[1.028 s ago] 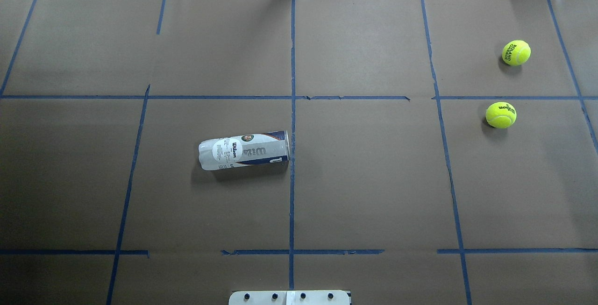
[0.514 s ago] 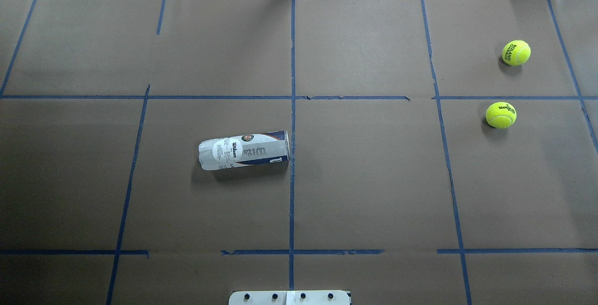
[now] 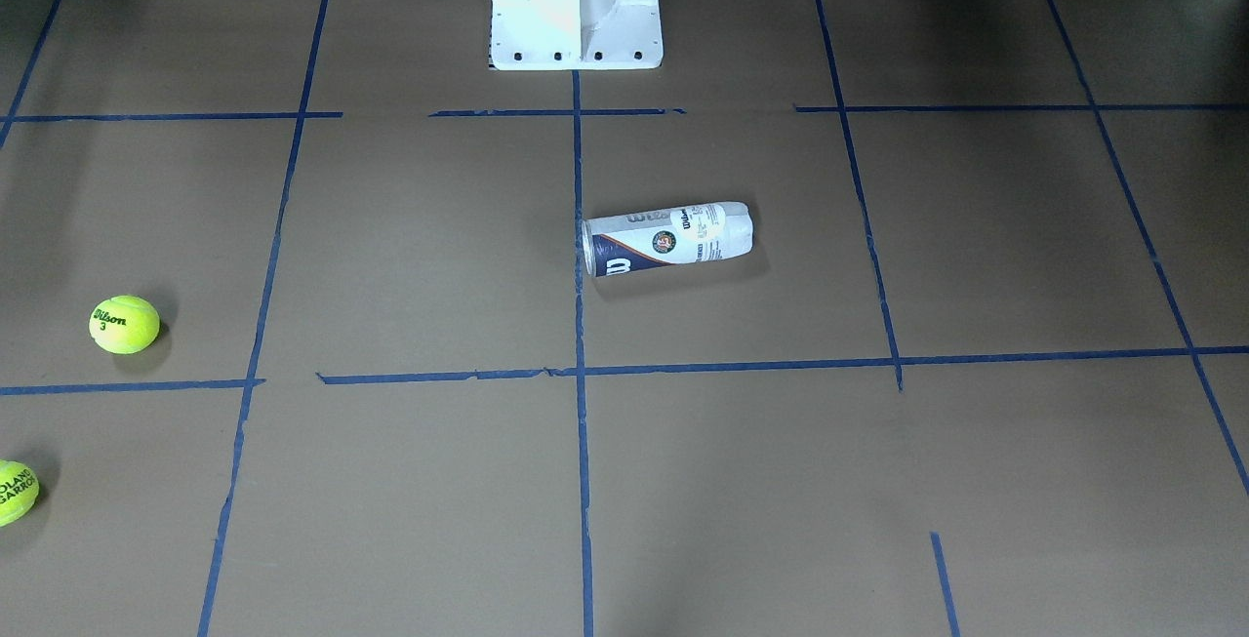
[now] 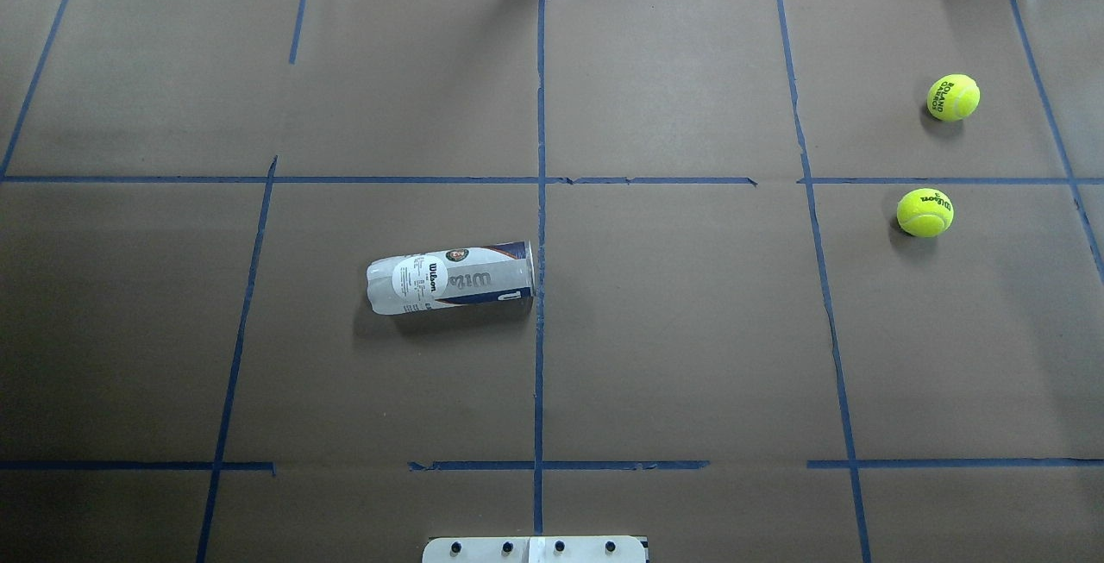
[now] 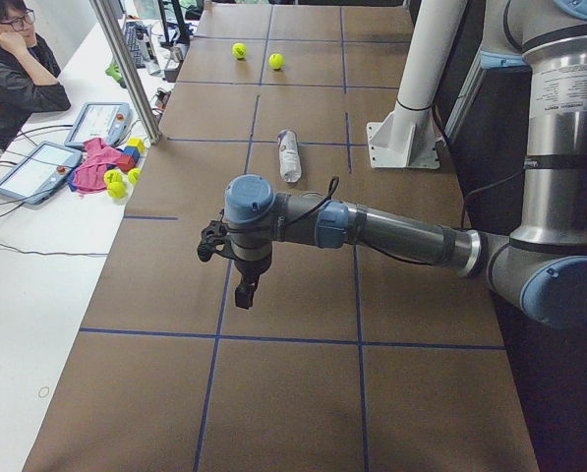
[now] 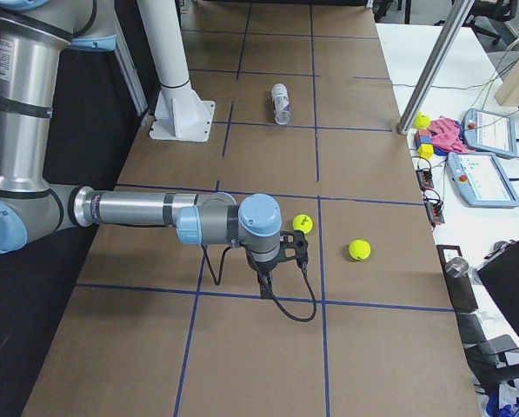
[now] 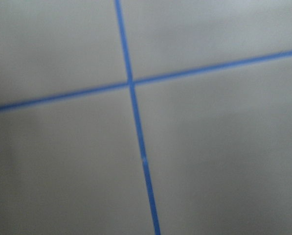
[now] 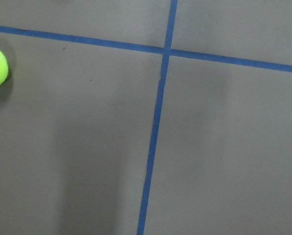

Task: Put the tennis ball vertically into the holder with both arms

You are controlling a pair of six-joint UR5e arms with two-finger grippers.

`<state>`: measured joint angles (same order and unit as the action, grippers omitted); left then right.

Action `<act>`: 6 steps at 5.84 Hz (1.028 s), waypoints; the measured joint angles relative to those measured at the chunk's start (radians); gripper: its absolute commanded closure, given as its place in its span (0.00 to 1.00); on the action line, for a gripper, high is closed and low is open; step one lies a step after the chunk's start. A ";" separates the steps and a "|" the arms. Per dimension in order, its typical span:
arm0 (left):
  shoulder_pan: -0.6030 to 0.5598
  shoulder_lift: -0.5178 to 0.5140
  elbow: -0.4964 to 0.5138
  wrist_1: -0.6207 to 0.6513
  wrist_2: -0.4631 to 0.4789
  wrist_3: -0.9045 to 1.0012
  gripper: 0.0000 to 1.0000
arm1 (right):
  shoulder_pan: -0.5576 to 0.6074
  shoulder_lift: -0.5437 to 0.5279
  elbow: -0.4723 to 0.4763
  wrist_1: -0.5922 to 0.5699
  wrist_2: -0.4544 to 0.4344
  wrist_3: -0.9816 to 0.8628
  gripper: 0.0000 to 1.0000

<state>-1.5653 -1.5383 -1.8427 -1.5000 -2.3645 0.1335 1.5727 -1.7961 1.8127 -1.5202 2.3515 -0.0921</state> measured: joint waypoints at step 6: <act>0.365 -0.213 -0.004 -0.465 0.006 -0.056 0.00 | 0.000 0.002 0.011 0.000 0.001 0.000 0.00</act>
<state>-1.1998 -1.7517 -1.8472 -1.9651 -2.3585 0.0779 1.5724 -1.7943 1.8234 -1.5201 2.3527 -0.0920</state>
